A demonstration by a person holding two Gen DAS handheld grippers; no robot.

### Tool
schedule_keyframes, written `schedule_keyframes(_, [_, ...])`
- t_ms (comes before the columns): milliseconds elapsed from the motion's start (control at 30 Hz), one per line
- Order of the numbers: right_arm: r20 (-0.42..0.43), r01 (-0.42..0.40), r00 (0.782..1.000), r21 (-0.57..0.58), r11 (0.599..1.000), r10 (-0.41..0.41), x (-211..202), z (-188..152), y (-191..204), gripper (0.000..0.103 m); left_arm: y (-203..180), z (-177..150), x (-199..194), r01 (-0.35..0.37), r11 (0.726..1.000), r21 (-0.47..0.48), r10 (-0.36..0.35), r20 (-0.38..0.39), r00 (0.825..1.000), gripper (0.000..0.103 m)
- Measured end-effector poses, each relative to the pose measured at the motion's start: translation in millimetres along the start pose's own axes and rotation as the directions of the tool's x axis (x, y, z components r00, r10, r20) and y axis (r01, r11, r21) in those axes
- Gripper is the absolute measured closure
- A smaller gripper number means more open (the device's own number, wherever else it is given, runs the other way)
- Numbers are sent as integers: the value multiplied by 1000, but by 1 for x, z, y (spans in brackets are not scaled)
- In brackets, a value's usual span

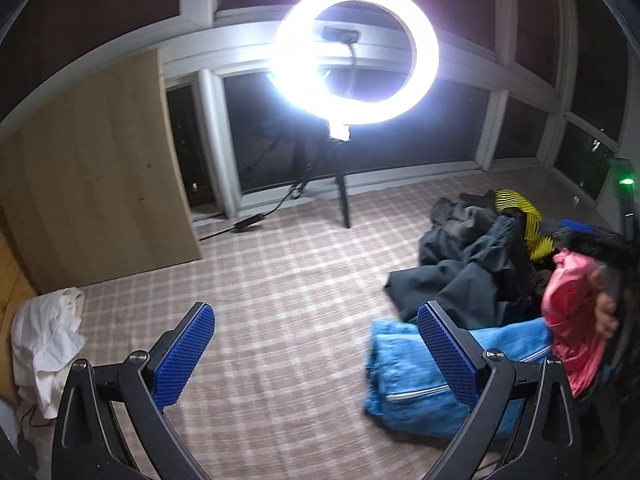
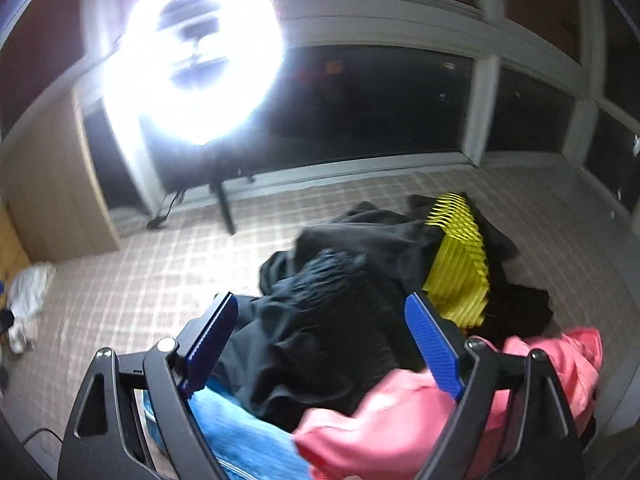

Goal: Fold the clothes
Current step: 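Grasp the pink shirt from the clothes pile with the right gripper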

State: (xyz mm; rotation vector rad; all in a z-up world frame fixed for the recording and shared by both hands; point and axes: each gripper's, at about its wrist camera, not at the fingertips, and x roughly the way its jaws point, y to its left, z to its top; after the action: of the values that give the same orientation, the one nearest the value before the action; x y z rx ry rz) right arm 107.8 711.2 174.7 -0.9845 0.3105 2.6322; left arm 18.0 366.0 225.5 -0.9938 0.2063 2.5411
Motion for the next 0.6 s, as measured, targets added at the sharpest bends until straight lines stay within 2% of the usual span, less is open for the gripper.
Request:
schedule_keyframes(167, [11,13,1000,142,990,-14,-60,-41,-59,15,17,-2,9,10,999,-45,-12,-26,1000,1])
schedule_keyframes(267, [-53,47,998,143,989,-40,-62,-65,-71,14,16,-1,18,38,997,-62,-40,-43,998,1])
schedule_keyframes(367, [-79,85,994,144,986,-74,-54,-70,-76,14,9,1,24,59,997,-56,-63,-57,996,1])
schedule_keyframes(467, [43,31,998,110,993,-36,-63,-40,-88,14,2,3,21,71,997,-34,-73,-49,996,1])
schedule_keyframes(533, [58,90,994,65,994,-94,-47,-11,-102,14,-2,3,18,77,997,-28,-78,-46,996,1])
schedule_keyframes(600, [7,168,986,38,985,-168,-18,11,-112,14,-4,1,15,78,997,-23,-79,-46,996,1])
